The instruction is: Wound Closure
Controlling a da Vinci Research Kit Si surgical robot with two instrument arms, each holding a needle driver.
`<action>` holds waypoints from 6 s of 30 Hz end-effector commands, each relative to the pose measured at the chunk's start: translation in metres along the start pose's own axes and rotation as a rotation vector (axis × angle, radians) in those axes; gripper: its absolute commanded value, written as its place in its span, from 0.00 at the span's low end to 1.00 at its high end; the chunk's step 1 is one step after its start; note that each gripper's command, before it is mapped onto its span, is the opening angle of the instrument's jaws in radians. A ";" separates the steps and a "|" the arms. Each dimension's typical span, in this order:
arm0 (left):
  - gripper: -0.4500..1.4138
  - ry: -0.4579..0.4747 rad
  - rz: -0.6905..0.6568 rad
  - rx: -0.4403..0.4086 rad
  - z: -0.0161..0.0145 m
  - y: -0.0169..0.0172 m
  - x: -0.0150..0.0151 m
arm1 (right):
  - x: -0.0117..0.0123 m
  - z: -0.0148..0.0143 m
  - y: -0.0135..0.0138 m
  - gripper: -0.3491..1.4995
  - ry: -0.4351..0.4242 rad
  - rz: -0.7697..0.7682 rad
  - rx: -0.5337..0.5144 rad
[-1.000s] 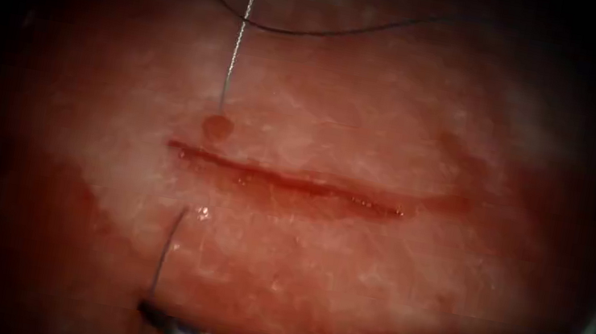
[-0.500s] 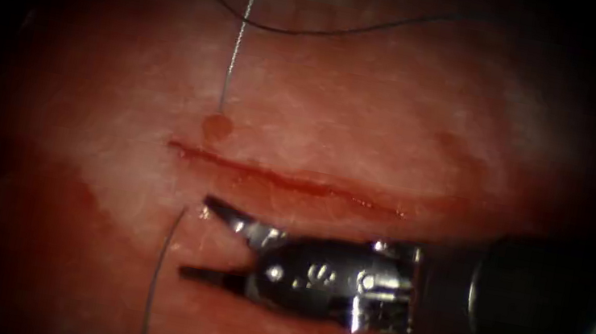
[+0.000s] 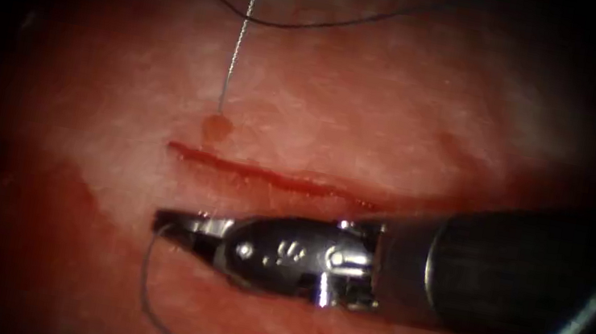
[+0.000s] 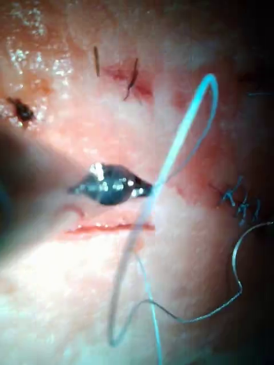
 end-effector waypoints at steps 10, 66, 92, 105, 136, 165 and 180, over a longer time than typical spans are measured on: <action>0.00 -0.003 -0.004 -0.001 -0.0002 0.0010 -0.0011 | 0.0037 -0.0049 -0.0057 0.00 0.003 0.013 0.046; 0.00 0.001 -0.001 -0.007 0.0002 0.0016 -0.0015 | 0.0031 -0.0034 -0.0038 0.00 0.022 0.055 0.027; 0.00 0.002 -0.002 -0.013 0.0003 0.0019 -0.0015 | 0.0079 -0.0073 -0.0061 0.76 0.086 -0.003 -0.014; 0.00 0.003 -0.001 -0.013 0.0003 0.0019 -0.0016 | 0.0004 -0.0009 -0.0009 0.79 0.039 -0.030 -0.086; 0.00 0.004 0.000 -0.017 0.0004 0.0021 -0.0017 | 0.0135 -0.0112 -0.0125 0.50 0.142 -0.037 0.085; 0.00 0.007 0.002 -0.023 0.0005 0.0021 -0.0020 | 0.0051 -0.0047 -0.0051 0.00 0.021 -0.026 -0.017; 0.00 0.007 0.002 -0.023 0.0004 0.0022 -0.0020 | 0.0139 -0.0092 -0.0122 0.00 0.137 -0.066 0.085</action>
